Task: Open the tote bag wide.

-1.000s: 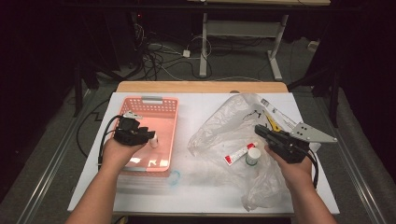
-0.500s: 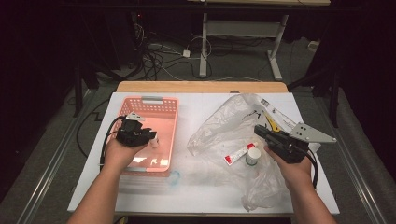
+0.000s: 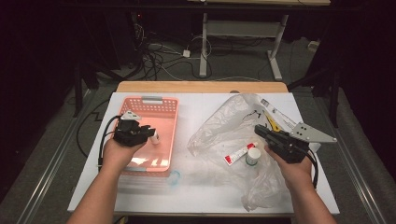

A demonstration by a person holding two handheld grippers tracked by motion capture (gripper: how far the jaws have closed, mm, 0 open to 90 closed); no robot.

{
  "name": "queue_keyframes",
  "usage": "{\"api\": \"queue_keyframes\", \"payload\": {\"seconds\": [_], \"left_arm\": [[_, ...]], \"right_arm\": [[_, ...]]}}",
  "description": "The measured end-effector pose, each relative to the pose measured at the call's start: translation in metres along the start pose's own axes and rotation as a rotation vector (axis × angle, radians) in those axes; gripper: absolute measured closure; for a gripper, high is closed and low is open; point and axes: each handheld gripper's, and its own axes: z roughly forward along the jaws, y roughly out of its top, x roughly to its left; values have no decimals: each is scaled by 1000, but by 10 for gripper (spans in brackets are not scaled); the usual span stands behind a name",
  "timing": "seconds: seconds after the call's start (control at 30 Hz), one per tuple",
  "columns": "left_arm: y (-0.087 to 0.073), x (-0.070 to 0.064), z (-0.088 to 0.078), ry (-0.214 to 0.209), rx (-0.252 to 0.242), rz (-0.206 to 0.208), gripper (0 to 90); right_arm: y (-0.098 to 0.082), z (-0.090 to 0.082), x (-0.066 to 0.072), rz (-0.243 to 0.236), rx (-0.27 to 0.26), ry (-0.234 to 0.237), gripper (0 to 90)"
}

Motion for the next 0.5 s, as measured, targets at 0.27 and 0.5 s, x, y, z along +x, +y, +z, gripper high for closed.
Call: {"api": "queue_keyframes", "payload": {"seconds": [0.27,0.5], "left_arm": [[-3,-13,-19,7,-89,10,688],[-11,-28,-28,-11,-149,14,689]], "right_arm": [[1,-1,0,-3,-2,1,900],[1,0,1,-8,0,3,900]]}}
